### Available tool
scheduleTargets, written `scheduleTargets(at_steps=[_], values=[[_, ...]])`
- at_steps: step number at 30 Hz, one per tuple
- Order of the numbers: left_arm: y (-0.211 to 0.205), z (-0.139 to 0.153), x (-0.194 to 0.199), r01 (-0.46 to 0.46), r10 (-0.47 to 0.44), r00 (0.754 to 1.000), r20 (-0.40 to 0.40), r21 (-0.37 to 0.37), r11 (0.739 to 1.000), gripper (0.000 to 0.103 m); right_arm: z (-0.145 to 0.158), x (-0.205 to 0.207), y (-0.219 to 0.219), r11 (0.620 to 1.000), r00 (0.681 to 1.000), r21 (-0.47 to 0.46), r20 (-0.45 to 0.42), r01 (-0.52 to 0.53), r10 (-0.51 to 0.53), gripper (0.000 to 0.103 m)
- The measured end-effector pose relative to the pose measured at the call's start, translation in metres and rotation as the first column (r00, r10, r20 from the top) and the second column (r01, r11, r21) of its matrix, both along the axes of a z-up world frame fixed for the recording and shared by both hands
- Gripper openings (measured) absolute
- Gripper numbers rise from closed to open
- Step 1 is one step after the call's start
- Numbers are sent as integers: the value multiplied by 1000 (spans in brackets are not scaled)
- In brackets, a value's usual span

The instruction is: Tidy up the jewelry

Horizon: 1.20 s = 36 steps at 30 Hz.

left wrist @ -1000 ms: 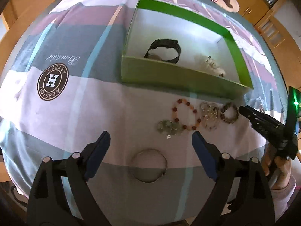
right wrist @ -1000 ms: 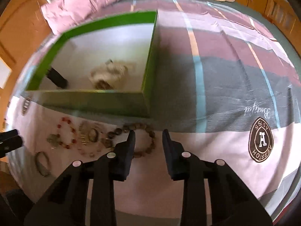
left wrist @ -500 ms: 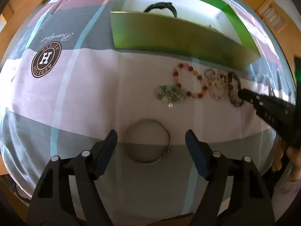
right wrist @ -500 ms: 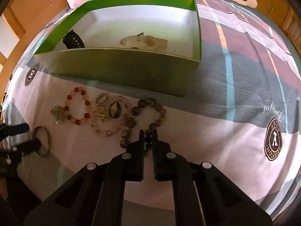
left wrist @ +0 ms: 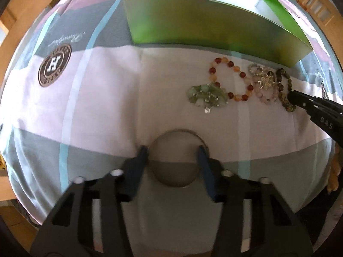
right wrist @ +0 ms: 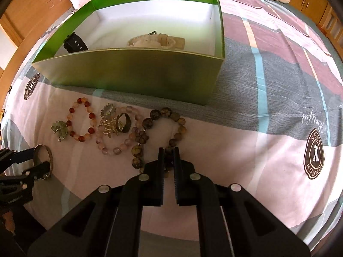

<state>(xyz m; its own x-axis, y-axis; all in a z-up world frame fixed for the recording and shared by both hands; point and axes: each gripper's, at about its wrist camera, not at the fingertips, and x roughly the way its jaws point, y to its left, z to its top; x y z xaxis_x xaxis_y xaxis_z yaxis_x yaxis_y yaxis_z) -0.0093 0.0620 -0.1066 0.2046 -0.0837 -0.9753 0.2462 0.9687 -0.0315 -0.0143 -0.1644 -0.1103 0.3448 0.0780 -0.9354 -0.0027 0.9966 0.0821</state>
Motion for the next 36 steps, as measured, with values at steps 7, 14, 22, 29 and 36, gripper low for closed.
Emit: scheduleTargets(at_steps=[7, 14, 22, 29, 36], values=[[-3, 3, 30, -40, 41, 999, 15, -59, 997, 5, 5, -11, -18, 996, 993, 58, 86, 72, -77, 7], [-9, 3, 39, -18, 18, 1000, 14, 2, 1000, 11, 0, -19, -14, 993, 989, -32, 101, 111, -107, 8], [-37, 12, 44, 21, -23, 998, 53, 34, 999, 63, 6, -13, -5, 984, 983, -63, 84, 167, -162, 57], [-29, 11, 18, 27, -29, 999, 32, 43, 999, 62, 3, -5, 15, 987, 992, -118, 76, 106, -98, 24], [-36, 4, 11, 40, -40, 999, 30, 23, 999, 30, 13, -9, 24, 993, 995, -110, 94, 48, -38, 8]])
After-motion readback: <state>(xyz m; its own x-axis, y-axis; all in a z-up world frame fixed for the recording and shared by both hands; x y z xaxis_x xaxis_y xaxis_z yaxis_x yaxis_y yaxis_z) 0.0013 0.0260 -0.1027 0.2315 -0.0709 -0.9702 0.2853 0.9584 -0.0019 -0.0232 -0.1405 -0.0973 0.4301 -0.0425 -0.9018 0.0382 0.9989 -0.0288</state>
